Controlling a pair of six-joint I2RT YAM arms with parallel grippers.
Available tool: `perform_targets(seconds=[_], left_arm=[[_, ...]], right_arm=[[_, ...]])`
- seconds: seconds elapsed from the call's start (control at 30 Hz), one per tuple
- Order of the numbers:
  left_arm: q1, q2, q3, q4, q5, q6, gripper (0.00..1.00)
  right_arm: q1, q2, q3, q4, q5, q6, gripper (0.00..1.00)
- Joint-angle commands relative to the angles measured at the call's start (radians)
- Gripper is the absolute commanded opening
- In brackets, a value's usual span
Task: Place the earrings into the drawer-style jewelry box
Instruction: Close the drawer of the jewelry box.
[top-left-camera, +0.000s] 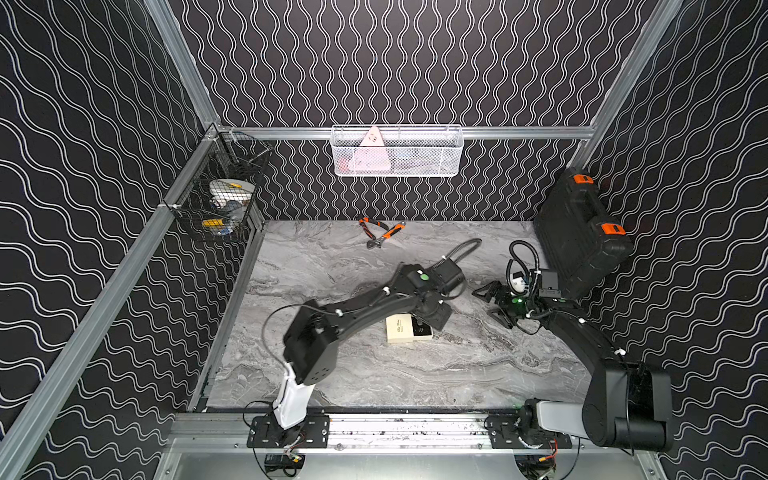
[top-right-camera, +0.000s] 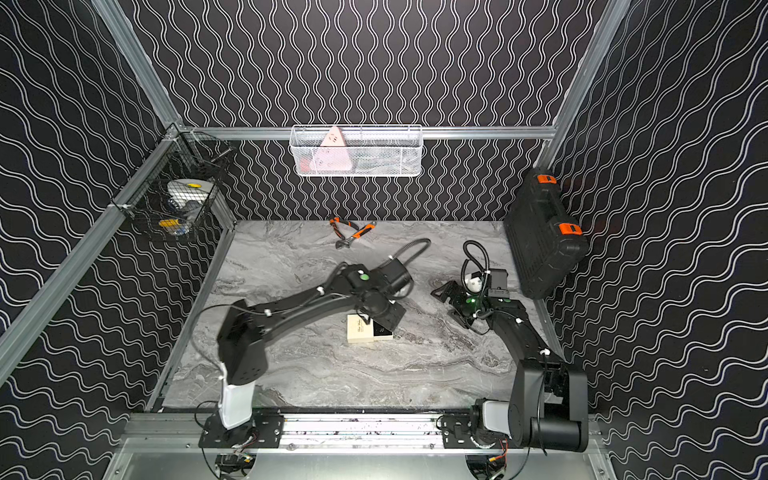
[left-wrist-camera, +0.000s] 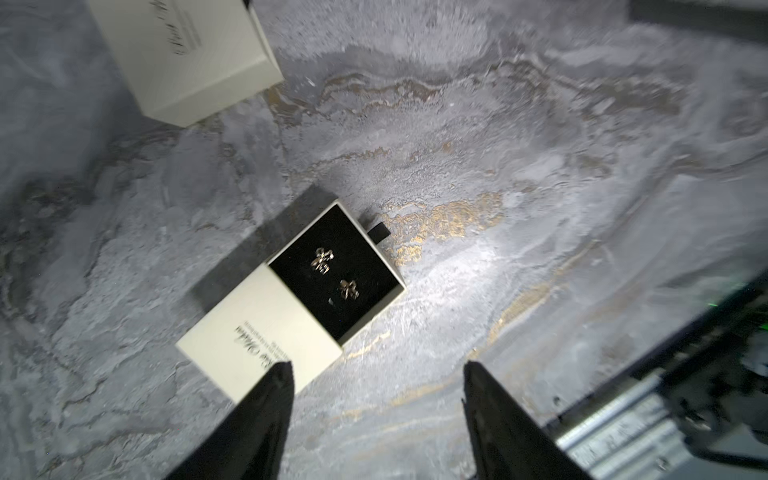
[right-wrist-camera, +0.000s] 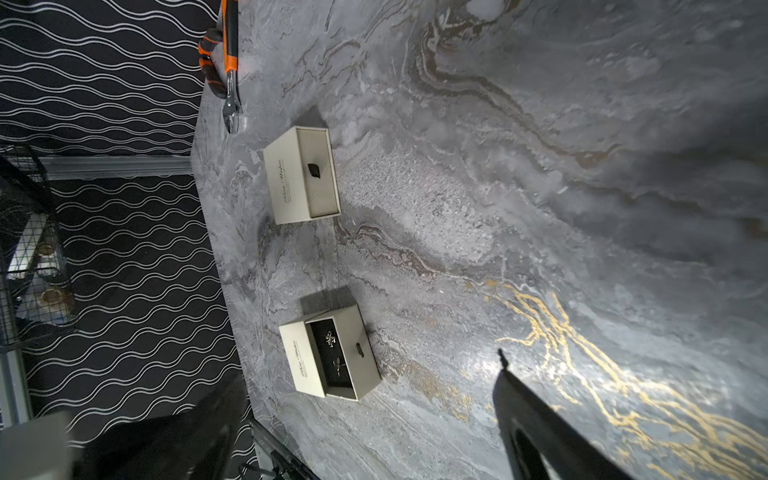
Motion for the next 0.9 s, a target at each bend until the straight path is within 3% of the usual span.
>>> perform_targets(seconds=[0.0,0.17,0.33,0.63,0.87], left_arm=[[0.117,-0.131,-0.177,0.119,0.138,-0.067,0.8],[0.351,-0.271,-0.497,0.286,0.351,-0.074,0.97],[0.471,-0.252,-0.624,0.422,0.53,-0.074,0.98],[0.48,-0.16,-0.671,0.619,0.717,-0.155,0.98],[0.477,-0.137,-0.707,0.698,0.766,-0.207,0.98]], right_arm=[[0.063,0.019,-0.009,0.055,-0.033,0.016,0.9],[0.251,0.114,0.021,0.108,0.012,0.023,0.85],[0.352,0.211,0.066,0.118,0.025,0.02,0.79],[0.422,0.282,0.088,0.153,0.023,0.036,0.65],[0.434,0.322,0.093,0.181,0.003,0.047,0.49]])
